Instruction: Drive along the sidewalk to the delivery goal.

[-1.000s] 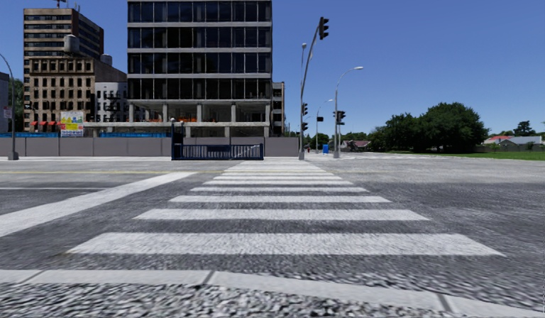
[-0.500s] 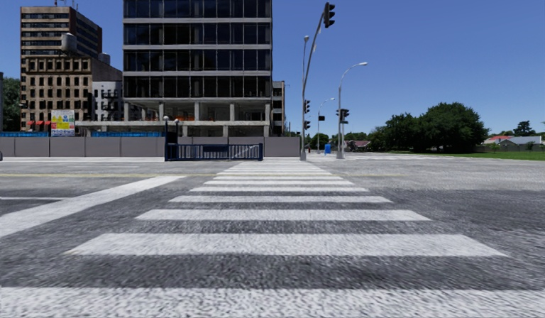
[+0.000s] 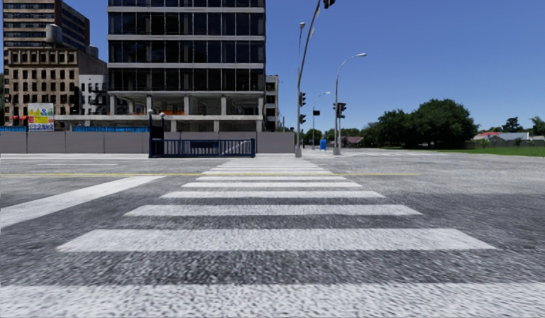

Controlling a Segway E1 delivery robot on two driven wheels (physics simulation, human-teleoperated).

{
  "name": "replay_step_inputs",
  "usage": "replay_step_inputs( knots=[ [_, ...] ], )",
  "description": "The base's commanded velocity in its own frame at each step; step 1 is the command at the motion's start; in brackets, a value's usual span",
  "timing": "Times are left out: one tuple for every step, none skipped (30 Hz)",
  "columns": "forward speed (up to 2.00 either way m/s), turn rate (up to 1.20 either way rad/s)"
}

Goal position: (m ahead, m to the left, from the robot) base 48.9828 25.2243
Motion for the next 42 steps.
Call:
replay_step_inputs(
  knots=[
    [2.00,0.00],
    [2.00,0.00],
    [2.00,0.00],
    [2.00,0.00],
    [2.00,0.00],
    [2.00,0.00],
    [2.00,0.00],
    [2.00,0.00],
    [2.00,0.00],
    [2.00,0.00],
    [2.00,0.00],
    [2.00,0.00],
    [2.00,0.00],
    [2.00,0.00],
    [2.00,0.00],
    [2.00,0.00],
    [2.00,0.00],
    [2.00,0.00],
    [2.00,0.00],
    [2.00,0.00],
    [2.00,0.00],
    [2.00,0.00],
    [2.00,0.00],
    [2.00,0.00],
    [2.00,0.00],
    [2.00,0.00],
    [2.00,0.00],
    [2.00,0.00],
    [2.00,0.00],
    [2.00,0.00],
    [2.00,0.00],
    [2.00,0.00],
    [2.00,0.00],
    [2.00,0.00],
    [2.00,0.00],
    [2.00,0.00],
    [2.00,0.00],
    [2.00,0.00],
    [2.00,0.00],
    [2.00,0.00],
    [2.00,0.00],
    [2.00,0.00]
  ],
)
